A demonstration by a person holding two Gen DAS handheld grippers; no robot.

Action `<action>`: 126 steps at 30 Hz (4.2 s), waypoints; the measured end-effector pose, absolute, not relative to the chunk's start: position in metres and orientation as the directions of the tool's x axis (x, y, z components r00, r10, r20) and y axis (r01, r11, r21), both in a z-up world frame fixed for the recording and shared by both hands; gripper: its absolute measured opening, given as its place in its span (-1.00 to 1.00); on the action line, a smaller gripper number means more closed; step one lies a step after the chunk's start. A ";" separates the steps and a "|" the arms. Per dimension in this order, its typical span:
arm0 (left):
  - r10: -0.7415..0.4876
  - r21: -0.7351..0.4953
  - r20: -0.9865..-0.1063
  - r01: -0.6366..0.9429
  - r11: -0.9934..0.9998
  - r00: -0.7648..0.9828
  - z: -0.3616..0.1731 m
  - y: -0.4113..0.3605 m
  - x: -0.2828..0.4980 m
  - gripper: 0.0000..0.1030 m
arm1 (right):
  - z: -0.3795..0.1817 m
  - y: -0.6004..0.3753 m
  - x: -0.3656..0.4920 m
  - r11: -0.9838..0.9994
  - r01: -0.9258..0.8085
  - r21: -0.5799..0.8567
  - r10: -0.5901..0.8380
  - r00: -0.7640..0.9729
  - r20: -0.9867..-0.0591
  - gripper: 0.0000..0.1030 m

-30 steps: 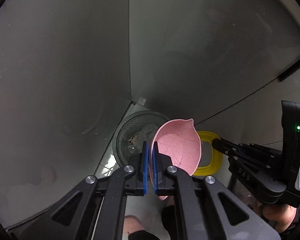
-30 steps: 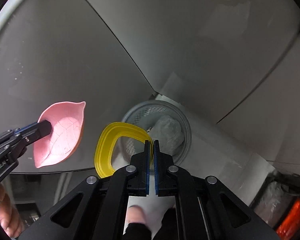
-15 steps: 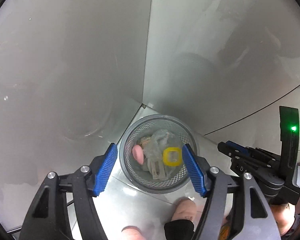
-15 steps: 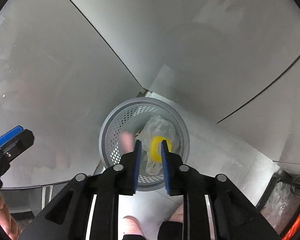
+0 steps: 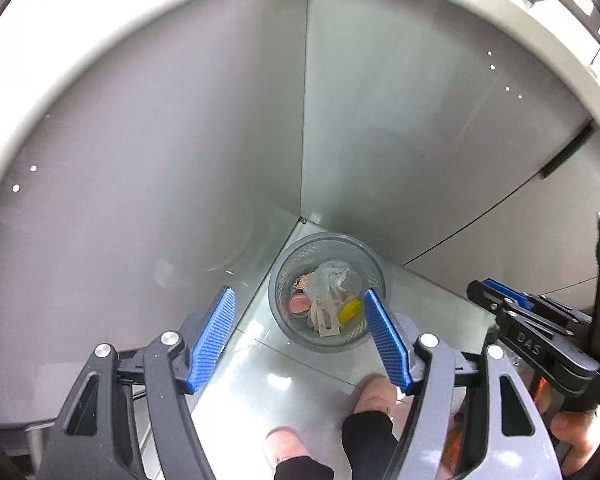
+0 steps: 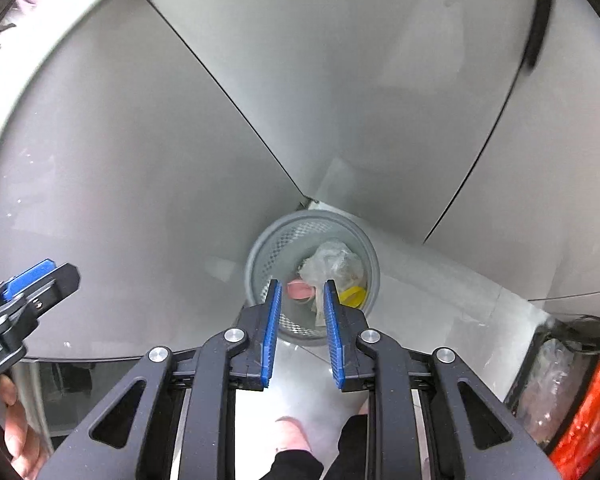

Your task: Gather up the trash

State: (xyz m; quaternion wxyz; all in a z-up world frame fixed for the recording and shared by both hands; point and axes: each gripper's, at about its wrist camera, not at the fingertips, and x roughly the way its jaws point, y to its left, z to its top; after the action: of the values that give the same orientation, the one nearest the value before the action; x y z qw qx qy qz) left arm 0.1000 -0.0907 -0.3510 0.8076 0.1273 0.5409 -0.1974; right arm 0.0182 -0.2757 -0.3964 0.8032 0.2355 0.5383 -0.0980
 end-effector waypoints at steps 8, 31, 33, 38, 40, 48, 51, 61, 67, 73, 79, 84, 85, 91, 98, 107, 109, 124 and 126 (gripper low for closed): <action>-0.208 -0.003 -0.897 0.466 0.885 0.389 -0.248 -0.078 0.061 0.32 | -0.283 -0.246 -0.023 0.878 0.395 0.271 0.057 0.476 -0.878 -0.32; -0.231 -0.002 -0.867 0.460 0.888 0.442 -0.134 -0.052 0.033 0.56 | -0.177 -0.222 -0.044 0.880 0.400 0.256 0.020 0.507 -0.862 -0.09; -0.233 -0.004 -0.865 0.458 0.889 0.445 -0.132 -0.051 0.034 0.56 | -0.174 -0.220 -0.043 0.881 0.399 0.255 0.018 0.510 -0.860 -0.09; -0.230 0.008 -0.852 0.451 0.892 0.470 -0.123 -0.051 0.032 0.63 | -0.167 -0.217 -0.044 0.884 0.396 0.249 0.011 0.515 -0.857 -0.07; -0.231 0.011 -0.847 0.452 0.892 0.478 -0.121 -0.051 0.031 0.65 | -0.164 -0.215 -0.046 0.884 0.397 0.248 0.005 0.522 -0.853 -0.03; -0.237 0.008 -0.843 0.451 0.892 0.484 -0.116 -0.048 0.025 0.67 | -0.156 -0.217 -0.052 0.886 0.397 0.240 -0.006 0.527 -0.850 -0.01; -0.235 0.008 -0.844 0.450 0.893 0.482 -0.115 -0.047 0.023 0.69 | -0.154 -0.219 -0.053 0.886 0.396 0.241 -0.004 0.526 -0.850 -0.01; -0.238 0.005 -0.843 0.450 0.893 0.482 -0.113 -0.047 0.022 0.78 | -0.147 -0.218 -0.052 0.890 0.391 0.235 -0.011 0.534 -0.845 0.02; -0.232 0.008 -0.843 0.443 0.897 0.485 -0.112 -0.045 0.021 0.84 | -0.145 -0.215 -0.051 0.890 0.392 0.233 -0.015 0.537 -0.844 0.02; -0.225 0.012 -0.844 0.435 0.900 0.487 -0.111 -0.042 0.022 0.86 | -0.143 -0.214 -0.050 0.892 0.391 0.228 -0.021 0.539 -0.842 0.02; -0.222 0.014 -0.841 0.430 0.903 0.494 -0.109 -0.039 0.023 0.87 | -0.141 -0.213 -0.051 0.893 0.390 0.225 -0.024 0.540 -0.841 0.02; -0.225 0.007 -0.841 0.426 0.905 0.491 -0.109 -0.036 0.024 0.87 | -0.140 -0.212 -0.051 0.897 0.383 0.222 -0.024 0.542 -0.840 0.02; -0.225 0.007 -0.842 0.426 0.905 0.491 -0.109 -0.035 0.024 0.87 | -0.140 -0.212 -0.051 0.897 0.383 0.222 -0.024 0.542 -0.840 0.02; -0.221 0.010 -0.841 0.423 0.906 0.494 -0.107 -0.032 0.025 0.87 | -0.140 -0.210 -0.051 0.897 0.383 0.222 -0.024 0.543 -0.839 0.02; -0.218 0.011 -0.840 0.417 0.909 0.497 -0.106 -0.030 0.026 0.87 | -0.140 -0.209 -0.050 0.899 0.377 0.223 -0.019 0.543 -0.840 0.02; -0.218 0.017 -0.836 0.421 0.907 0.504 -0.104 -0.031 0.027 0.87 | -0.139 -0.210 -0.047 0.900 0.377 0.220 -0.023 0.544 -0.839 0.02; -0.217 0.016 -0.836 0.418 0.908 0.504 -0.103 -0.031 0.028 0.87 | -0.138 -0.212 -0.047 0.900 0.376 0.220 -0.022 0.544 -0.839 0.02; -0.219 0.020 -0.828 0.417 0.909 0.517 -0.098 -0.029 0.027 0.87 | -0.134 -0.213 -0.049 0.903 0.368 0.220 -0.023 0.554 -0.833 0.02; -0.226 0.012 -0.828 0.420 0.907 0.513 -0.097 -0.028 0.028 0.87 | -0.133 -0.212 -0.049 0.903 0.368 0.220 -0.023 0.555 -0.832 0.02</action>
State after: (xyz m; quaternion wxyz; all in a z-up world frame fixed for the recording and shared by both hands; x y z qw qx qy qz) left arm 0.0277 -0.0283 -0.0973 0.8634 0.1062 0.4564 -0.1872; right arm -0.0487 -0.2117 -0.1330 0.8614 0.1884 0.4579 -0.1137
